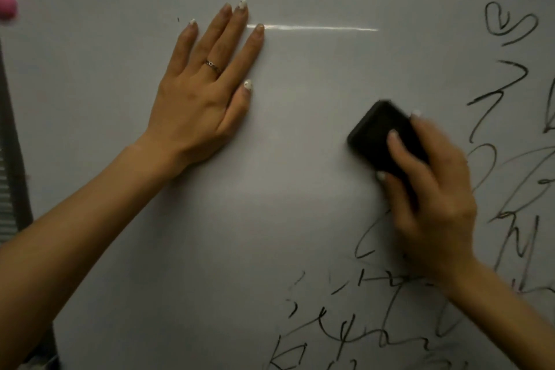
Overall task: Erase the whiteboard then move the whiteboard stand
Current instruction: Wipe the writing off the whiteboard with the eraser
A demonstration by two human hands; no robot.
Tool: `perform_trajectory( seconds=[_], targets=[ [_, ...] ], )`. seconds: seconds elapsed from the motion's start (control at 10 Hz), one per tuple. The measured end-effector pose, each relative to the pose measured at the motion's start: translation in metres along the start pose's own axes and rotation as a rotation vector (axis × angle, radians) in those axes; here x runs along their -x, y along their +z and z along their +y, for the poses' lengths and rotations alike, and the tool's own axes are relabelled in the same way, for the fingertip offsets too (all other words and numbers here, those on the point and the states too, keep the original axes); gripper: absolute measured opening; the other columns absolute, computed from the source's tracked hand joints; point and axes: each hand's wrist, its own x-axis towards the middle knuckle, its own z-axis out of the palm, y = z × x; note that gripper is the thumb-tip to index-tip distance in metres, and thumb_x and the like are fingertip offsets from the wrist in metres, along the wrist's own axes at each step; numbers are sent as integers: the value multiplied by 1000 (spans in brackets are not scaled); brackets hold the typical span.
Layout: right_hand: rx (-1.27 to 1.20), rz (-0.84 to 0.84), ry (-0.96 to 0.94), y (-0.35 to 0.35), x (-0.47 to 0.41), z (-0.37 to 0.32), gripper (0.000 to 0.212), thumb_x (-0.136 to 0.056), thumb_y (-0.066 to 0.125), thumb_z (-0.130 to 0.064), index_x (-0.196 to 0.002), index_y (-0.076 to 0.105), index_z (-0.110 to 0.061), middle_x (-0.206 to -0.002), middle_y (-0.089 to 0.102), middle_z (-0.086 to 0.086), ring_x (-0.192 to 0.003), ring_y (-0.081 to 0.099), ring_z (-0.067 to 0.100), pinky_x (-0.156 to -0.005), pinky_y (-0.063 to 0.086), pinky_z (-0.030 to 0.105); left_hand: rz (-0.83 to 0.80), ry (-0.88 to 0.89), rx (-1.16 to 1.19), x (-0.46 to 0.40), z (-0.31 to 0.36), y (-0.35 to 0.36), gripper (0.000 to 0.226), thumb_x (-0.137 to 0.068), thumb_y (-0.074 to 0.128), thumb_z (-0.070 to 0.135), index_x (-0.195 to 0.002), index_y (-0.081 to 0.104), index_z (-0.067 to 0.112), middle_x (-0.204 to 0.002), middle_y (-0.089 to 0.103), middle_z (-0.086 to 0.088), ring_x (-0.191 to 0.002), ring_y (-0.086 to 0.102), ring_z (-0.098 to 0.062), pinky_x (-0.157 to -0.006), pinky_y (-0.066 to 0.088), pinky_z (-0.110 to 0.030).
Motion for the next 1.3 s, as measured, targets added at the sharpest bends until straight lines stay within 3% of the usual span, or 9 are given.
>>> perform_trajectory(
  seconds=[0.2,0.3,0.5,0.6,0.7,0.9,1.0,1.1,1.3],
  targets=[
    [-68,-243,-259,1,77,-25,40,-91,54,-5,-131,51,-9,-140,47,18,-134,42,31,-112,33,43,-1,3,3,0,-3,2,52,-100,25,25,-148,23,7,-154,21,-19,-144,16,-29,-117,8,-43],
    [-75,-340,-380,-9,78,-15,33,-101,40,-10,-131,51,-11,-137,50,16,-134,42,27,-114,32,40,0,7,1,-2,0,4,52,-100,25,25,-149,22,7,-154,20,-19,-144,15,-29,-117,9,-44],
    [-6,-458,-732,-22,39,25,35,-104,35,-11,-137,45,-10,-144,44,14,-136,40,27,-113,32,41,-2,11,10,-1,-1,2,52,-100,25,25,-148,22,7,-154,20,-19,-144,15,-29,-117,9,-45],
    [-4,-368,-650,-23,5,45,35,-100,44,-12,-135,43,-9,-143,40,19,-133,40,32,-112,33,42,-2,7,17,1,-3,2,52,-100,24,26,-149,22,7,-154,20,-19,-144,15,-29,-117,9,-44],
    [47,-222,-445,-25,-30,61,36,-98,51,-16,-132,44,-6,-138,40,26,-127,43,40,-109,35,46,-4,5,19,0,-2,2,52,-100,24,26,-149,21,7,-155,19,-19,-144,14,-29,-117,8,-44],
    [31,-20,-55,-11,-22,40,39,-96,56,-10,-133,44,-5,-138,39,27,-129,38,40,-109,35,49,5,10,6,0,-1,3,52,-100,25,26,-149,22,7,-154,20,-19,-144,15,-29,-117,8,-43],
    [1,-49,-76,-3,13,17,38,-95,54,-10,-131,44,-4,-138,37,24,-128,38,42,-108,33,49,12,6,-1,1,-4,2,52,-100,25,25,-149,21,8,-154,20,-19,-144,15,-29,-117,8,-43],
    [-20,-183,-196,-3,61,-1,44,-89,56,-7,-132,43,-5,-140,37,23,-131,37,40,-107,33,50,6,3,-3,2,-4,0,51,-100,26,24,-149,22,7,-154,21,-19,-144,16,-30,-117,8,-43],
    [-33,-274,-293,-10,103,-13,35,-98,41,-6,-132,45,-8,-139,41,19,-137,34,31,-115,28,43,12,0,-4,0,2,-1,51,-100,29,21,-148,25,5,-153,23,-20,-143,18,-31,-117,9,-44]
  ],
)
